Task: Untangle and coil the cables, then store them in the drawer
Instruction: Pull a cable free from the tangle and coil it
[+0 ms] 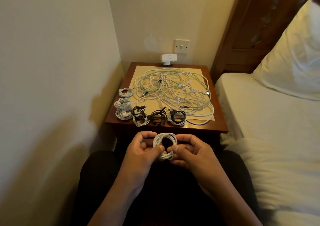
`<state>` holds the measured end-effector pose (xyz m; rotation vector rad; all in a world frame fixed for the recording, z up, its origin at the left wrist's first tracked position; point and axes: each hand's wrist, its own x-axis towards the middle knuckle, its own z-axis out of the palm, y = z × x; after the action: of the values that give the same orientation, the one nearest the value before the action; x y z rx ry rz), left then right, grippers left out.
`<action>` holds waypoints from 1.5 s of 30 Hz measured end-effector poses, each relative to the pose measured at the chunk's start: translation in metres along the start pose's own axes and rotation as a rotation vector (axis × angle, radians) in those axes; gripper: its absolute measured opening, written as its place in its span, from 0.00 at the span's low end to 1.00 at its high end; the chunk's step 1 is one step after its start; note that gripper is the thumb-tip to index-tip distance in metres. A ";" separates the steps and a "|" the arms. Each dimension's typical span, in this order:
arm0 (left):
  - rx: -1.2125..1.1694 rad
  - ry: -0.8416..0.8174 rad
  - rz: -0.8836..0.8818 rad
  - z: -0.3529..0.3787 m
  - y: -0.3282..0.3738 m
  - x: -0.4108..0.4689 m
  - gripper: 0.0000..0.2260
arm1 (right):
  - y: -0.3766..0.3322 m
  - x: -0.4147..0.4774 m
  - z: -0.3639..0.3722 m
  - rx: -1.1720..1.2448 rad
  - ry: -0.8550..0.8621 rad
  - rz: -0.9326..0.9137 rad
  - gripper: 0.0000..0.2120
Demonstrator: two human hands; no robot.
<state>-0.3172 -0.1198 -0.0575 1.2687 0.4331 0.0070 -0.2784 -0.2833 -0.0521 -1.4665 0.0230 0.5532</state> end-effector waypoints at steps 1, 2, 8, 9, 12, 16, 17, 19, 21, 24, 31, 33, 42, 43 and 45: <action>-0.038 -0.031 -0.067 -0.001 0.000 0.001 0.15 | 0.000 0.001 -0.001 -0.007 -0.005 0.004 0.13; -0.078 -0.084 -0.143 -0.003 0.001 0.002 0.15 | 0.000 0.001 -0.001 -0.005 -0.003 0.002 0.12; -0.120 -0.371 -0.291 -0.013 -0.003 0.004 0.07 | 0.003 0.006 -0.005 0.088 -0.007 0.051 0.10; -0.138 -0.380 -0.287 -0.013 -0.004 0.004 0.06 | 0.004 0.008 -0.005 0.136 -0.034 0.083 0.10; -0.165 -0.395 -0.260 -0.017 -0.007 0.004 0.07 | 0.007 0.012 -0.012 0.267 -0.137 0.135 0.13; -0.021 -0.284 -0.213 -0.015 -0.004 0.000 0.09 | 0.008 0.012 -0.016 0.203 -0.173 0.096 0.16; 0.046 -0.241 -0.189 -0.014 -0.003 -0.001 0.08 | 0.007 0.011 -0.016 0.133 -0.145 0.067 0.14; 0.153 -0.195 -0.137 -0.012 0.002 -0.003 0.06 | 0.003 0.008 -0.014 -0.099 -0.060 -0.036 0.11; 0.262 -0.162 -0.070 -0.011 0.006 -0.005 0.03 | -0.002 0.007 -0.013 -0.330 0.000 -0.133 0.10; 0.475 -0.099 0.026 -0.008 0.007 -0.005 0.03 | -0.003 0.007 -0.008 -0.473 0.058 -0.227 0.11; 0.218 -0.158 -0.144 -0.014 0.012 0.001 0.06 | -0.001 0.010 -0.007 -0.364 0.057 -0.194 0.06; 0.154 -0.177 -0.149 -0.013 0.010 0.002 0.05 | -0.002 0.013 -0.008 -0.331 0.059 -0.182 0.04; -0.204 -0.179 -0.166 -0.009 -0.002 0.008 0.13 | -0.001 0.025 -0.009 -0.336 0.056 -0.174 0.03; -0.259 -0.176 -0.186 -0.010 -0.003 0.010 0.14 | -0.002 0.027 -0.009 -0.349 0.051 -0.176 0.03; -0.252 -0.148 -0.179 -0.010 -0.004 0.011 0.15 | -0.002 0.030 -0.009 -0.367 0.057 -0.188 0.04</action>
<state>-0.3117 -0.1089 -0.0670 0.9725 0.4028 -0.1775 -0.2488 -0.2815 -0.0617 -1.8192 -0.1785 0.3733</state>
